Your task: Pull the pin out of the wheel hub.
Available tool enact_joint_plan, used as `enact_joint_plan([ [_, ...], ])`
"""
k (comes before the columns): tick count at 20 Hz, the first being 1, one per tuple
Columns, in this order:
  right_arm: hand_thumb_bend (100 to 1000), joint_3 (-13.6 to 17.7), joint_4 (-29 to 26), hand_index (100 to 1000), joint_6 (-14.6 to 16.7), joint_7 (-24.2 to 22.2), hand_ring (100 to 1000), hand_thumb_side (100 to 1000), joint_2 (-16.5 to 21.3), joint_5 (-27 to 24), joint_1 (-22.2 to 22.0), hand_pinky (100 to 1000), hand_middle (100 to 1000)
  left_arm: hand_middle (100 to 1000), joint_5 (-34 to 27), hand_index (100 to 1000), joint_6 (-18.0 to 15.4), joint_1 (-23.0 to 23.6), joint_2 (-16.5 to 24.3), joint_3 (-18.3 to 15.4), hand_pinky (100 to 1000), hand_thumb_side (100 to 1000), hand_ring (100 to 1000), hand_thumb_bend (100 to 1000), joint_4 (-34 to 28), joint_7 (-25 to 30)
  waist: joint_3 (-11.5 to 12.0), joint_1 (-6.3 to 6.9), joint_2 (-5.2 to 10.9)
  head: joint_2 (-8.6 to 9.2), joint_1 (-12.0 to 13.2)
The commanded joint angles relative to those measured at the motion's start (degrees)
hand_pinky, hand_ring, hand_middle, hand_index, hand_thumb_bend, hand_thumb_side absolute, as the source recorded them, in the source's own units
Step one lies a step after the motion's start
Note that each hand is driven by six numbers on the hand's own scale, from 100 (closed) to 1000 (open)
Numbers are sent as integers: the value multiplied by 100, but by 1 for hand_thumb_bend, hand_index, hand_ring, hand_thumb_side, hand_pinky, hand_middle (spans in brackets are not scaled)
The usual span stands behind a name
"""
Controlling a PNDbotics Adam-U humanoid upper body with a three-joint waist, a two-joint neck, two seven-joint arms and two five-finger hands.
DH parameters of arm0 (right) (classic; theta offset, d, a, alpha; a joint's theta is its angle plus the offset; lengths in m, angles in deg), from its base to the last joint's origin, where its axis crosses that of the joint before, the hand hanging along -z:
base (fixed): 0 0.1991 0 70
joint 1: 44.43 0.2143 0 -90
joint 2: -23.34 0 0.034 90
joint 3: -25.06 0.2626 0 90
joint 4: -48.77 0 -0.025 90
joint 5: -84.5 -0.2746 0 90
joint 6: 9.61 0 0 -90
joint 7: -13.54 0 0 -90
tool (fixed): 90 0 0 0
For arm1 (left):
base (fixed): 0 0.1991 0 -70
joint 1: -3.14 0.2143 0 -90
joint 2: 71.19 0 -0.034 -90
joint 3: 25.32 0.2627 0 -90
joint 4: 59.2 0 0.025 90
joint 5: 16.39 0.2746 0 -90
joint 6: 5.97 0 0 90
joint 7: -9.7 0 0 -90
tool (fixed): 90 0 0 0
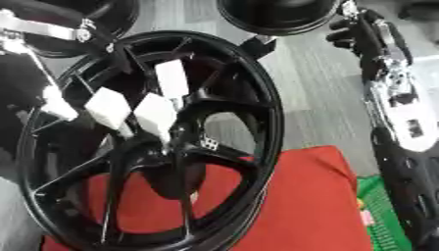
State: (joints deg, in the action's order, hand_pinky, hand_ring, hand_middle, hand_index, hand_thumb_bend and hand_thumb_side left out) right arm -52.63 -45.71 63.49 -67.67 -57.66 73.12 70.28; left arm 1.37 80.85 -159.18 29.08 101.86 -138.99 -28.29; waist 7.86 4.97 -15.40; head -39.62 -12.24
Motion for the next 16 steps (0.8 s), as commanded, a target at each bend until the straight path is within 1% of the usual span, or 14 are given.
enact_joint_plan([
  [1,100,14,-72,750,0,-17,616,708,113,13,88,765,576,789,147,850,-95,-150,28,-116,871,252,852,612,55,-3,-4,-35,129,72,27],
  [6,100,10,-69,750,1,-23,616,708,110,15,96,766,576,791,261,850,-188,-150,-38,-101,871,251,852,624,139,-3,-8,-40,125,88,54],
  [9,100,9,-68,750,1,-26,617,709,110,16,99,766,576,791,389,851,-243,-145,-76,-94,872,232,852,642,192,-3,-12,-42,122,91,71],
  [11,100,7,-68,750,2,-28,617,709,108,17,102,766,576,787,457,846,-278,-139,-111,-110,869,202,848,621,244,-3,-16,-44,116,96,81],
  [16,100,9,-67,750,2,-28,617,710,102,19,110,766,576,776,498,826,-337,-138,-185,-131,862,169,841,575,317,-3,-24,-50,107,93,94],
])
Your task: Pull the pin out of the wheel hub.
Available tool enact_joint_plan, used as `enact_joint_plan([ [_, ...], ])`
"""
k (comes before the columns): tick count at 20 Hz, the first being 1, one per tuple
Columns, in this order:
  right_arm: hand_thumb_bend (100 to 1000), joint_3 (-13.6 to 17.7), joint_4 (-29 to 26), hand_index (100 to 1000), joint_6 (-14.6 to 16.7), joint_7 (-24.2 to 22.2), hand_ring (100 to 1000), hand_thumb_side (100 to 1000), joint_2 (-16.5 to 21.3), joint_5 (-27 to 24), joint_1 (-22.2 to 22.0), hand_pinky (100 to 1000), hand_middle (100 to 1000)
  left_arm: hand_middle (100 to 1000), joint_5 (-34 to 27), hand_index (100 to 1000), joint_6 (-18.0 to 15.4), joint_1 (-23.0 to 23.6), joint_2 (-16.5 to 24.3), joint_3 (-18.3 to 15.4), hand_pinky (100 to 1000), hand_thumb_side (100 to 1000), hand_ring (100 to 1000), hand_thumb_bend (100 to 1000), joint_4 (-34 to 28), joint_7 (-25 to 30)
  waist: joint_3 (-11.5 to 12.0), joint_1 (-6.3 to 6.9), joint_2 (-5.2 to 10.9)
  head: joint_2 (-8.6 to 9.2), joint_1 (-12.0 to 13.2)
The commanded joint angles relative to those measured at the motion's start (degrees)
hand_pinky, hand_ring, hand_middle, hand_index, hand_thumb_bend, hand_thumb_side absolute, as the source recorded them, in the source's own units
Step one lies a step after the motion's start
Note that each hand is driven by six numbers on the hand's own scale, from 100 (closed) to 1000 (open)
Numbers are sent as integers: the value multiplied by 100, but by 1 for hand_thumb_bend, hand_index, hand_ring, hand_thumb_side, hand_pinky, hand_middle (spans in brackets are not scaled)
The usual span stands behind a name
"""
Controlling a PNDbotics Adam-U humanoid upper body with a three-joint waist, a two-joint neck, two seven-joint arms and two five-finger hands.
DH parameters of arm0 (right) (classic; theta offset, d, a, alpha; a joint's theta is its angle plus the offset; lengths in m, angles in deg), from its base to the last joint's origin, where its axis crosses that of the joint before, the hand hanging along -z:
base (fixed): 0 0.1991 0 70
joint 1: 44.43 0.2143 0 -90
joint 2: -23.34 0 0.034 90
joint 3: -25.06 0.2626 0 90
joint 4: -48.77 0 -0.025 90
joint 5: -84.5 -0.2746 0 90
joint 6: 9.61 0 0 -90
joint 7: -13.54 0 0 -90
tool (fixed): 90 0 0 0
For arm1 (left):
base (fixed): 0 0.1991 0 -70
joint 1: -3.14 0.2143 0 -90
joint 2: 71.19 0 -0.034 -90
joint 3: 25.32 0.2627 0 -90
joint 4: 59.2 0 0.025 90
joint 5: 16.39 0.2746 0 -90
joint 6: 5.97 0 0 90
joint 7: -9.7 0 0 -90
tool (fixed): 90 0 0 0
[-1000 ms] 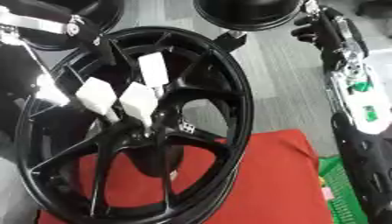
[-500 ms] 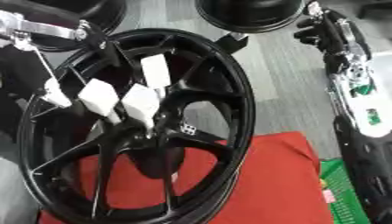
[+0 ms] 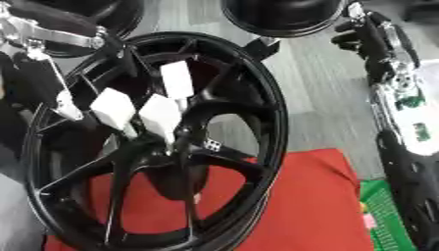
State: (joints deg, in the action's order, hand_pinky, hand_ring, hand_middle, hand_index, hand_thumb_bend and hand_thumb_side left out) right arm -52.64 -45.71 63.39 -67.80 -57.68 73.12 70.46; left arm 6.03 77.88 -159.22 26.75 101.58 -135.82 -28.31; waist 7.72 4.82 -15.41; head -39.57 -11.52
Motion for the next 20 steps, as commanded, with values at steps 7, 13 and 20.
enact_joint_plan([
  [7,100,11,-59,750,9,-16,617,710,98,27,102,766,576,758,-77,800,-27,-123,-31,-51,851,149,831,533,40,-1,-19,-37,105,100,29],
  [13,100,10,-63,750,8,-17,617,710,87,33,111,767,576,747,-50,774,-54,-107,-92,33,847,155,824,535,95,-1,-26,-38,106,95,34],
  [20,100,7,-65,750,6,-21,617,710,82,37,112,767,576,691,4,698,-118,-96,-122,63,827,100,788,503,129,-1,-24,-37,117,92,46],
])
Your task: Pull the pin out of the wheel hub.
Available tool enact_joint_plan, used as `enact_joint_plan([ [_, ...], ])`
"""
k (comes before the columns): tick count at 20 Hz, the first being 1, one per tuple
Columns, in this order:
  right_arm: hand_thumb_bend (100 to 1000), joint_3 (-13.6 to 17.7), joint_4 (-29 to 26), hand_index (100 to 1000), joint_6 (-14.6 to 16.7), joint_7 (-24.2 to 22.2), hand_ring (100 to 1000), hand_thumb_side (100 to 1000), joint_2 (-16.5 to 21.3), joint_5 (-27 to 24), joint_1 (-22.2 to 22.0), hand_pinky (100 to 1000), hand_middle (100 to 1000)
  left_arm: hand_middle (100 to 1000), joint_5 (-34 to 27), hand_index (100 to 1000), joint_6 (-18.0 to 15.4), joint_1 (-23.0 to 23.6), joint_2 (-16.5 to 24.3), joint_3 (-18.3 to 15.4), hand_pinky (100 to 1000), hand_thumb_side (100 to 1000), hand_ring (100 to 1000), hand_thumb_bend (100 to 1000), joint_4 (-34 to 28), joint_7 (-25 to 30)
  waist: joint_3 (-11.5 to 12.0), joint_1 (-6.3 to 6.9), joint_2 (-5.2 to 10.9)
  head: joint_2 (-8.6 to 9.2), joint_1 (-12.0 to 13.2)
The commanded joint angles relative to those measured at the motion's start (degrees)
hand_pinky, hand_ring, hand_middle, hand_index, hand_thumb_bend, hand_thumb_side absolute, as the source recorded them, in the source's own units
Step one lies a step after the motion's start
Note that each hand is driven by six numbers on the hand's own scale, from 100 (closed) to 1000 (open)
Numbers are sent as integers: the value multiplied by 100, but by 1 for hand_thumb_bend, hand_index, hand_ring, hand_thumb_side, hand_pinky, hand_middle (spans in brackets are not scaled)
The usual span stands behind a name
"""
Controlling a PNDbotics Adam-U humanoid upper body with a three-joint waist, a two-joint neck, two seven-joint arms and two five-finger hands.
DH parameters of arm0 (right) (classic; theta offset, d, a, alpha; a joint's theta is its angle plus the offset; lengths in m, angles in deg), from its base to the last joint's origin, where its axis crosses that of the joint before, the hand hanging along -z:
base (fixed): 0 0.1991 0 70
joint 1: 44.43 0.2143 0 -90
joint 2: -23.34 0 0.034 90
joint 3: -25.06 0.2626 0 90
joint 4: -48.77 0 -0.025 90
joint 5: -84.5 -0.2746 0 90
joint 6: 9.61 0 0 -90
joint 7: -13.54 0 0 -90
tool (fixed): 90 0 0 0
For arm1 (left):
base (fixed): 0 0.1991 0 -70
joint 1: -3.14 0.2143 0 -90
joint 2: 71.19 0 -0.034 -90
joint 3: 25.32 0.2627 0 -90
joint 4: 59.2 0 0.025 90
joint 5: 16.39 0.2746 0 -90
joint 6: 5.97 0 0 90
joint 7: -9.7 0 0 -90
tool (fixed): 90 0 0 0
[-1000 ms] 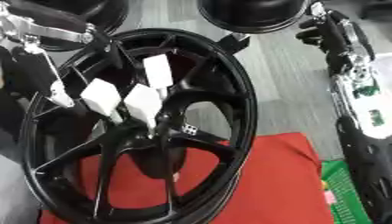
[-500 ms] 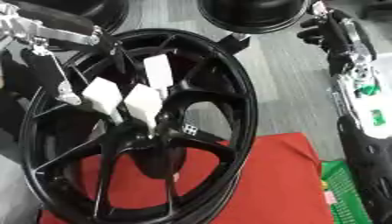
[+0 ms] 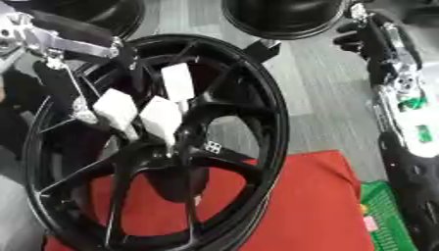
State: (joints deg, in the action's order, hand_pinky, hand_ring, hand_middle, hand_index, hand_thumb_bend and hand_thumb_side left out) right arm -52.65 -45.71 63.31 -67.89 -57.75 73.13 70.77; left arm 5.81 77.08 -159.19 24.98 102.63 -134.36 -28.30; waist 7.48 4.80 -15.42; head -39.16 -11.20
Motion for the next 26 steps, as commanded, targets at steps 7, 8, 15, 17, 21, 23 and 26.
enact_joint_plan([
  [7,100,4,-64,750,11,-17,617,711,83,40,83,767,576,580,63,491,-94,-92,39,-93,769,100,714,408,-83,-3,-4,-34,119,11,29],
  [8,100,1,-64,750,9,-20,617,711,82,41,83,768,576,571,62,464,-96,-88,39,-112,761,100,705,389,-100,-3,-4,-34,119,3,31],
  [15,100,4,-63,750,9,-19,617,711,82,48,77,768,576,535,-13,331,-3,-101,99,-211,739,113,672,329,-294,-40,7,-39,124,-5,43],
  [17,100,7,-64,750,10,-16,617,711,84,48,75,768,576,530,-50,315,55,-113,152,-251,738,120,668,327,-393,-82,10,-36,127,1,40],
  [21,100,8,-62,750,7,-16,617,712,85,51,68,768,576,527,-125,307,189,-139,281,-353,738,121,665,348,-624,-122,17,-31,133,14,34],
  [23,100,15,-58,751,-1,-5,617,714,81,52,64,768,576,526,-172,303,238,-150,363,-431,737,117,662,341,-762,-150,23,-29,137,19,29],
  [26,100,32,-61,750,-15,32,616,712,80,50,59,768,576,523,-282,292,336,-138,503,-627,735,106,660,330,-974,-230,30,-26,143,37,29],
])
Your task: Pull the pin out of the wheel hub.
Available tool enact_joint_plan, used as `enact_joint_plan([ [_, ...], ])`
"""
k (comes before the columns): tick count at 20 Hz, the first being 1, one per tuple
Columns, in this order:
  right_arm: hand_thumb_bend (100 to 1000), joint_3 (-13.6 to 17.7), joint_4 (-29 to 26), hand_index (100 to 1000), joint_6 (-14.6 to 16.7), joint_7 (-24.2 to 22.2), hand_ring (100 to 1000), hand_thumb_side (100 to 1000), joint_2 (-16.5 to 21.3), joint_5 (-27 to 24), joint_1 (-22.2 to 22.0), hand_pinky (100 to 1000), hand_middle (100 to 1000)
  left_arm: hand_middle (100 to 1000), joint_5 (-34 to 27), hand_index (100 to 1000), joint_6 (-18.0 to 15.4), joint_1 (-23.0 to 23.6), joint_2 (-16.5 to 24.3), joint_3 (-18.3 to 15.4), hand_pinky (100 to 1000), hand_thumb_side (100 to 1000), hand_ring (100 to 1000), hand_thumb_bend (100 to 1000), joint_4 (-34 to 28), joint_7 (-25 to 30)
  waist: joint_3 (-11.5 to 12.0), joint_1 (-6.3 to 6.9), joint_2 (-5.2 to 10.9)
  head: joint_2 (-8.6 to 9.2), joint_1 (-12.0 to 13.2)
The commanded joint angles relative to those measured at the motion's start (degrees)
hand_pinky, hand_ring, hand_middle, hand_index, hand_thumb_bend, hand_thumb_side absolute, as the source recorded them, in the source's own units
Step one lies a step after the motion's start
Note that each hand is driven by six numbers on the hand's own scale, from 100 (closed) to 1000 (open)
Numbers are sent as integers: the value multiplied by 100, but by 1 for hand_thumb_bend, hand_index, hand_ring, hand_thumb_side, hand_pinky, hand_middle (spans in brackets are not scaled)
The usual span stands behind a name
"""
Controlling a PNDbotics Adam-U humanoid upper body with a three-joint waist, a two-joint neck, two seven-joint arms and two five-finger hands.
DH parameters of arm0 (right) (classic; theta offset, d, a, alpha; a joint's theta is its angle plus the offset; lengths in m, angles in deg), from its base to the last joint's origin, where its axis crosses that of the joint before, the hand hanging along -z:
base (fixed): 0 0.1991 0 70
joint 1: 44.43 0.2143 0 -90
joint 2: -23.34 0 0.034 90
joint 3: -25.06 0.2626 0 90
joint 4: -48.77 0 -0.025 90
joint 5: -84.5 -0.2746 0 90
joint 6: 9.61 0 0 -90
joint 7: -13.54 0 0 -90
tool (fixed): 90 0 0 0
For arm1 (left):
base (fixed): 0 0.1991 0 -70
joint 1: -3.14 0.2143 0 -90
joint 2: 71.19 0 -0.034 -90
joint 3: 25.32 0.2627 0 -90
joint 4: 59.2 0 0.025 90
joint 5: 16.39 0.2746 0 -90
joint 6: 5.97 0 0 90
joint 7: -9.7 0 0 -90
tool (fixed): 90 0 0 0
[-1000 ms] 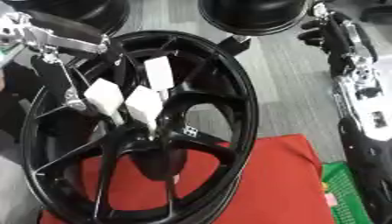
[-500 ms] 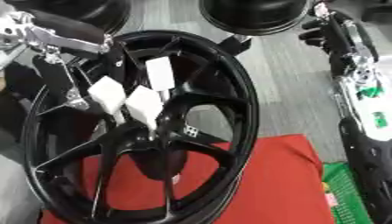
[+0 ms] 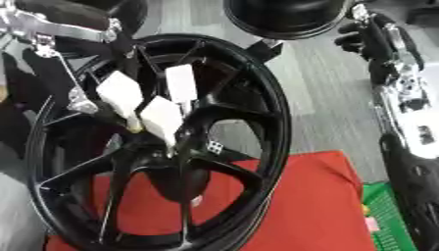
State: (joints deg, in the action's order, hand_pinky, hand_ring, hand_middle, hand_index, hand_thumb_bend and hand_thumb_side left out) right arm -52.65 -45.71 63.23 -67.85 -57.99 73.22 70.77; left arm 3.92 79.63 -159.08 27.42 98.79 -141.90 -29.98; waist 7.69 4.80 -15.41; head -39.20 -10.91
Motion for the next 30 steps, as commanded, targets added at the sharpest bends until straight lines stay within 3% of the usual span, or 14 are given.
enact_joint_plan([
  [1,100,38,-64,750,-9,37,616,712,106,38,56,768,576,523,-126,290,114,-143,298,-335,734,102,659,322,-296,-111,13,-27,145,45,2],
  [9,100,79,-56,750,-7,79,616,715,167,38,-12,768,575,511,-727,277,615,115,921,-1306,724,100,651,281,-1032,-722,125,-9,145,21,-78],
  [15,100,141,-51,750,10,137,617,714,245,34,-67,769,576,507,-848,279,853,853,1841,-2113,724,100,649,326,-1343,-1312,235,8,124,13,-186],
  [18,100,147,-48,750,14,142,617,715,257,34,-68,769,576,505,-823,278,899,1096,2085,-2232,723,100,648,316,-1458,-1575,246,8,112,26,-193],
  [23,100,125,-13,751,34,116,618,721,310,46,-117,769,576,517,-438,285,1125,1817,2648,-2325,743,111,657,282,-950,-1678,301,-1,83,72,-254],
  [24,100,117,-7,751,38,100,618,721,308,51,-114,769,576,540,-347,298,1131,1976,2691,-2339,754,122,673,258,-860,-1690,289,-3,82,81,-242],
  [26,100,115,0,751,46,85,618,721,298,52,-96,769,576,624,-270,341,1134,2321,2762,-2390,791,124,736,367,-669,-1706,262,-10,72,102,-224],
  [27,100,114,2,751,46,80,618,722,290,50,-87,769,576,677,-265,421,1132,2497,2801,-2425,812,119,770,423,-590,-1710,246,-12,67,124,-216],
  [28,100,113,3,751,45,77,618,722,281,48,-79,770,576,736,-276,559,1137,2665,2832,-2461,833,115,806,430,-504,-1699,231,-14,63,147,-205],
  [29,100,114,2,751,44,76,618,722,273,46,-72,770,577,835,-310,854,1158,2804,2854,-2495,880,483,872,468,-412,-1663,218,-16,58,167,-194],
  [30,100,117,2,751,43,77,618,722,269,45,-68,770,577,875,-359,941,1198,2903,2864,-2527,920,818,914,598,-311,-1612,210,-19,55,174,-186],
])
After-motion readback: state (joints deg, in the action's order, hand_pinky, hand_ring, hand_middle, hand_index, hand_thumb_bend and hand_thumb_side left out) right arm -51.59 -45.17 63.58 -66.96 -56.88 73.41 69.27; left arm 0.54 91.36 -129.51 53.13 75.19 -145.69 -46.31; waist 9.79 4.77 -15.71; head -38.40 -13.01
